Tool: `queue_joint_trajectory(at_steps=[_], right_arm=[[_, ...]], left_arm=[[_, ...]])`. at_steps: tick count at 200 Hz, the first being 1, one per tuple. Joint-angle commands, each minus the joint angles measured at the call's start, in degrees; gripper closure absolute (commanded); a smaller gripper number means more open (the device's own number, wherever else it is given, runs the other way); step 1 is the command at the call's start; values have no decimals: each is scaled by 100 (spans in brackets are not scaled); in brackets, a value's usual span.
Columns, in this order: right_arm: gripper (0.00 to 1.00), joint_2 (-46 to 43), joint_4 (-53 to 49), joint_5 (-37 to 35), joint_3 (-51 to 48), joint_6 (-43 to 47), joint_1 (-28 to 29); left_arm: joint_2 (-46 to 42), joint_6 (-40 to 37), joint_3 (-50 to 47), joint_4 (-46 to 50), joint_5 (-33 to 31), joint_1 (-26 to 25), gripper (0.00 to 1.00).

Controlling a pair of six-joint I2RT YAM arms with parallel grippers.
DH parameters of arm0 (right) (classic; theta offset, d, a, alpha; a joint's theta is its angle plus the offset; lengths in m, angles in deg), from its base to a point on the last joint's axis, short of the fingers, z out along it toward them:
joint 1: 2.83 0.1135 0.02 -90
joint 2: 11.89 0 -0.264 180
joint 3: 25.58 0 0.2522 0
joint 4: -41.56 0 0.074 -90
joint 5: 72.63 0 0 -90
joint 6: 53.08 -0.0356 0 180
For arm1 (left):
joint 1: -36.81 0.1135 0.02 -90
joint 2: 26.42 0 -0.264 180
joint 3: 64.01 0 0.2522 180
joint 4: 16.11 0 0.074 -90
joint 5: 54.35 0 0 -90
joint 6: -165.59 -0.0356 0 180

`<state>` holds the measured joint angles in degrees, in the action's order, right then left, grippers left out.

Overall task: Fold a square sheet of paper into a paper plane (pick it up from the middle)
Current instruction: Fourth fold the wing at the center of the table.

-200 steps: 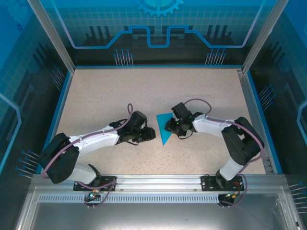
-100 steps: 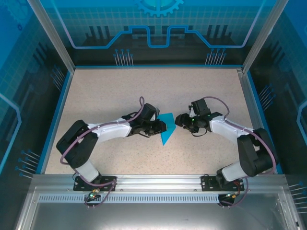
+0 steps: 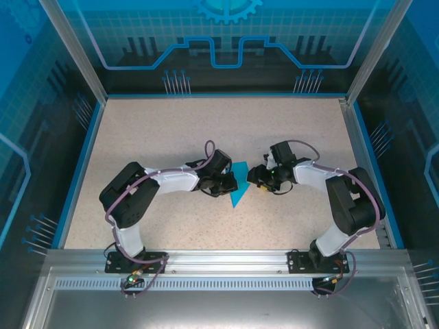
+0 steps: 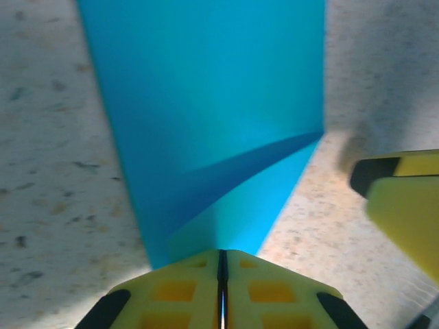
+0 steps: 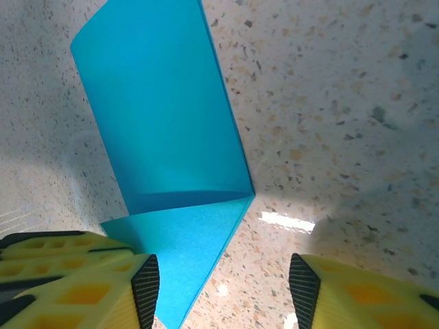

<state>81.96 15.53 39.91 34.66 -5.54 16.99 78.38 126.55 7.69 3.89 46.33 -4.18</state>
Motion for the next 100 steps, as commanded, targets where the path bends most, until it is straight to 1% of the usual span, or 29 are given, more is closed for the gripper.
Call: queue_joint_trajectory(at_steps=[1, 38, 96, 100], right_arm=[[47, 183, 41, 292, 173, 118, -61], [49, 342, 24, 384, 289, 115, 1], [55, 570, 57, 470, 362, 132, 57], [55, 588, 57, 478, 518, 132, 57]], left_arm=[[112, -7, 148, 428, -293, -23, 90], [206, 39, 174, 663, -483, -20, 90], [259, 86, 156, 705, -479, -8, 90], [253, 82, 156, 703, -472, -10, 90]])
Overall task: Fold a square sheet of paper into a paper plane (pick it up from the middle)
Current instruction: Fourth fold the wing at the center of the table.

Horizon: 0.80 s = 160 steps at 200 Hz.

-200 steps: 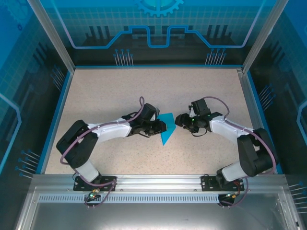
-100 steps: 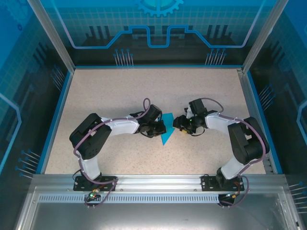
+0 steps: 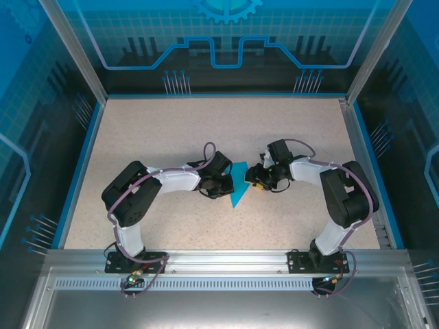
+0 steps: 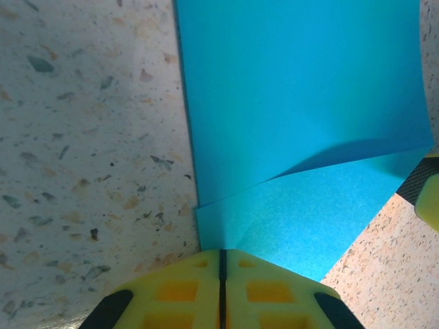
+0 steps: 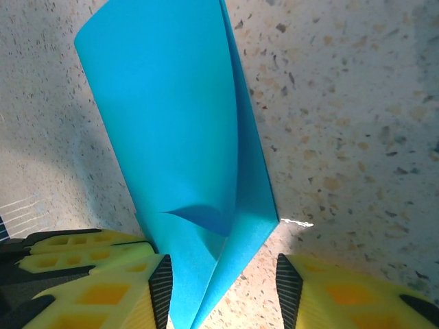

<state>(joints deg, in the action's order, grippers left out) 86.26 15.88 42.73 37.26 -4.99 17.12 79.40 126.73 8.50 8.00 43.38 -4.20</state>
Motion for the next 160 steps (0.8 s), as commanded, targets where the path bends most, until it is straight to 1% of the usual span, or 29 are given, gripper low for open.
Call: queue_joint_trajectory(at_steps=[1, 25, 71, 88, 111, 118, 125, 146, 160], right_arm=[[55, 163, 18, 196, 268, 82, 44], [59, 293, 75, 342, 343, 134, 56], [67, 627, 161, 836, 487, 271, 53], [72, 695, 214, 925, 495, 248, 54], [84, 656, 356, 973, 412, 103, 58], [88, 603, 434, 965, 358, 26, 53], [91, 534, 504, 903, 295, -65, 53], [95, 163, 621, 445, 166, -341, 81], [97, -129, 536, 91, 163, -470, 150]], left_arm=[[150, 64, 76, 292, -176, -10, 90], [159, 62, 94, 301, -160, -1, 91], [146, 33, 114, 352, -145, 7, 91], [119, 19, 115, 363, -135, 24, 91], [-8, -14, 86, 393, -123, 75, 90], [-76, -41, 68, 405, -122, 96, 89], [-176, -77, 50, 438, -130, 127, 86], [-586, -217, -34, 583, -213, 270, 78], [-919, -315, -124, 663, -298, 382, 70]])
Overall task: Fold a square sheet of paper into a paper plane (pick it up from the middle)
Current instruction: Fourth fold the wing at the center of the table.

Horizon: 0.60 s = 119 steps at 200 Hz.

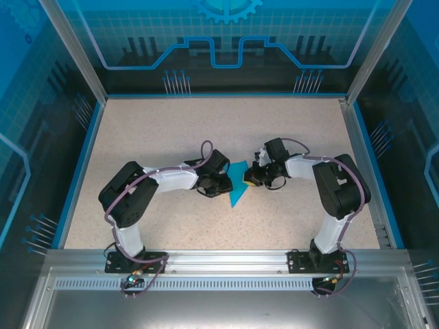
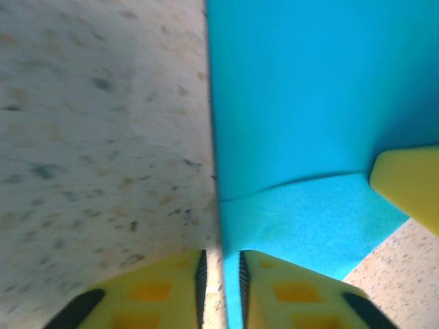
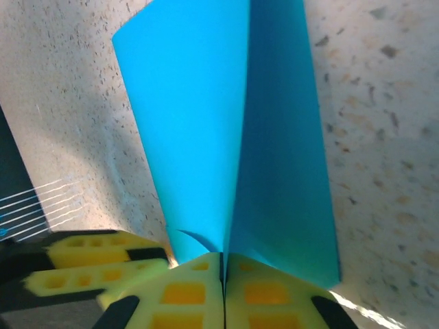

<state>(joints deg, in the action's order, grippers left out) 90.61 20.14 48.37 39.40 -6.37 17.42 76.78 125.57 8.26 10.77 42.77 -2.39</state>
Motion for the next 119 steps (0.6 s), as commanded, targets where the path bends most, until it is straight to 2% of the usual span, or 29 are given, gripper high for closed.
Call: queue_joint_trajectory(at_steps=[1, 15, 59, 119], right_arm=[[97, -586, 99, -486, -51, -344, 128], [98, -845, -128, -884, -23, -443, 262], [98, -1398, -808, -2032, 441, -954, 816], [97, -1549, -1493, -3470, 1276, -1655, 1581]], left_arm=[[-681, -203, -105, 389, -241, 206, 69], [-1004, -326, -191, 470, -322, 289, 60], [-1955, -742, -479, 662, -605, 505, 45], [-3011, -1234, -919, 578, -719, 835, 36]])
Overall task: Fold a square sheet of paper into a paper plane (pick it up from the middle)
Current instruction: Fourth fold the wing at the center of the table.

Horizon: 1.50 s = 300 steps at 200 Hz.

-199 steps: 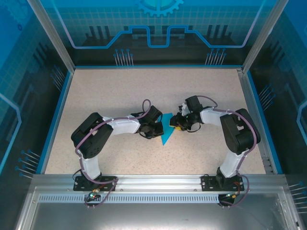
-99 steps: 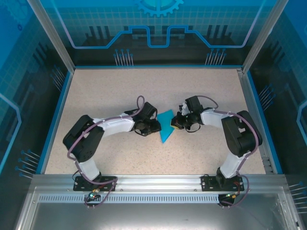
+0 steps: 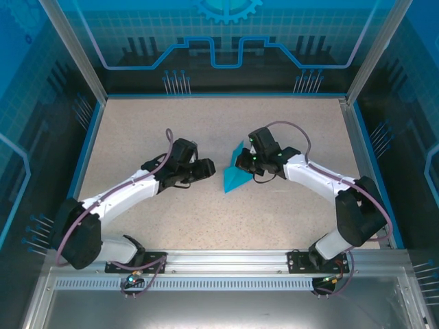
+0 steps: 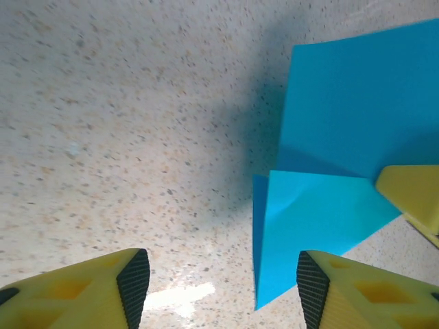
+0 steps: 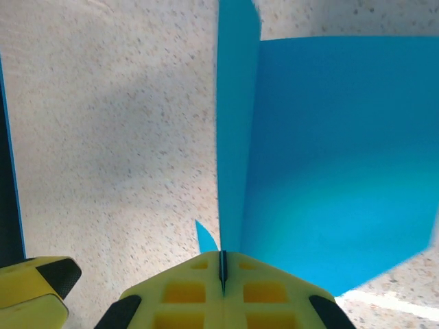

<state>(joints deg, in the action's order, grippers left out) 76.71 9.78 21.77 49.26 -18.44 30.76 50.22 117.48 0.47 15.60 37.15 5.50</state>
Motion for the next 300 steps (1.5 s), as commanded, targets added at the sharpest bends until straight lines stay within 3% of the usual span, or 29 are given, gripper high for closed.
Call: queue_joint_trajectory(at_steps=[1, 49, 76, 126, 153, 168, 188, 226, 274, 300], right_arm=[[97, -159, -457, -818, 299, -463, 255], [96, -112, -816, -1669, 943, -591, 477], [95, -28, -833, -1919, 712, -1226, 500], [95, 407, -204, -1809, 162, -2249, 464], [96, 691, -156, -1538, 130, -2724, 481], [96, 795, -158, -1375, 85, -3041, 513], [96, 828, -182, -1245, 20, -3349, 528], [95, 779, -453, -1084, 55, -3550, 511], [95, 949, -618, -720, 187, -3627, 470], [95, 1010, -621, -557, 204, -3641, 435]], left_arm=[[-367, -431, -145, 90, -162, 50, 36], [-825, -983, -299, -220, -266, 55, 29], [-822, -1523, -448, -638, -186, 46, 28], [-592, -1705, -1075, -2043, -380, -40, 15], [-127, -2104, -830, -1714, -294, -162, 6], [220, -2309, -808, -1796, 190, -171, 1], [439, -2295, -1157, -2610, 655, -175, 2], [702, -2733, -1319, -3194, 854, -308, 3], [1117, -3693, -1307, -3623, 1024, -542, 26], [1340, -4014, -1413, -4082, 1019, -602, 34]])
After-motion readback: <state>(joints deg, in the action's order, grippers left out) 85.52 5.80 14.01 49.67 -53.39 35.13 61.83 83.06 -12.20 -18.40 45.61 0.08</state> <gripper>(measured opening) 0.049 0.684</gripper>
